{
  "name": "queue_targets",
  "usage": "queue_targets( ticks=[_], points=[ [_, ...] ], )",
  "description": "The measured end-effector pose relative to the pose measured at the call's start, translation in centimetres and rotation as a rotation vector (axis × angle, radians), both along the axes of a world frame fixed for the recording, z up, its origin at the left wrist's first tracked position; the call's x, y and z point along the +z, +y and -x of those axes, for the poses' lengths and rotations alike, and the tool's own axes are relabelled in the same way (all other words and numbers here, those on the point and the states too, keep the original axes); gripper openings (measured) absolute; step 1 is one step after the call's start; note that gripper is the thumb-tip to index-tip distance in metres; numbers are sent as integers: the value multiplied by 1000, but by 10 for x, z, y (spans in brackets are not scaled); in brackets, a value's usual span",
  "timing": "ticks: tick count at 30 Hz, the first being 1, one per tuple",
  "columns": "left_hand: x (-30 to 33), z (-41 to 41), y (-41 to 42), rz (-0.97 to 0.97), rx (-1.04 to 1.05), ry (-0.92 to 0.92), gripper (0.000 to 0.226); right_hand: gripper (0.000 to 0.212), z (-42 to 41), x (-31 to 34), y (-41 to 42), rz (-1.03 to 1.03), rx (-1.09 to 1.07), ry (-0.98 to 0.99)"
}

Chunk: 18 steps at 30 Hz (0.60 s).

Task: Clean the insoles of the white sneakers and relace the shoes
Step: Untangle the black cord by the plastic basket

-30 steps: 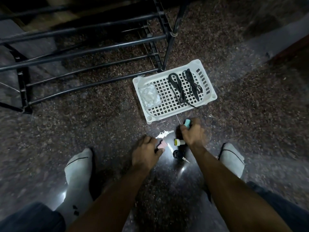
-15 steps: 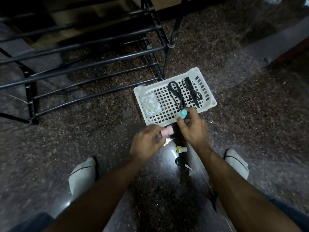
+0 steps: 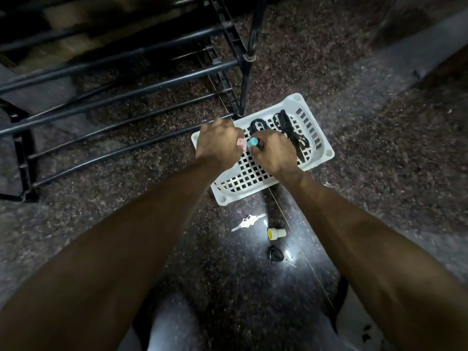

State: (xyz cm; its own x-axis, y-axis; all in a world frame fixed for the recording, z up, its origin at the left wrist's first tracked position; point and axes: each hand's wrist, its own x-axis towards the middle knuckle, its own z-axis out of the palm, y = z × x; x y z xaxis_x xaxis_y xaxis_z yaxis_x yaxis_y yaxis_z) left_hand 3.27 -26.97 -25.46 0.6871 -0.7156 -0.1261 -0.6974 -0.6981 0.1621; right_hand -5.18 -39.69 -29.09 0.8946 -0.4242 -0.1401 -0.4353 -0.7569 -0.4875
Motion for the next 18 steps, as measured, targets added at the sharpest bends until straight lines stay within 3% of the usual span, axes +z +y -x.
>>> queue_targets(
  ticks=[6, 8, 10, 14, 16, 18],
  points=[
    [-6, 2, -5, -135, 15, -6, 35, 18, -4, 0, 2, 52, 66, 105],
    [-3, 5, -1, -122, 14, 10, 41, 32, 1, 8, 3, 35, 72, 84],
    [2, 11, 6, -6, 17, 1, 45, 41, 13, 21, 4, 41, 44, -9],
    [15, 38, 34, 388, 101, -85, 29, 22, 62, 40, 14, 24, 2, -153],
    [14, 64, 52, 514, 102, -85, 23, 22, 92, 45, 21, 44, 33, -81],
    [8, 95, 69, 533, 76, 1, 27, 21, 118, 47, 28, 52, 104, 115]
  ],
)
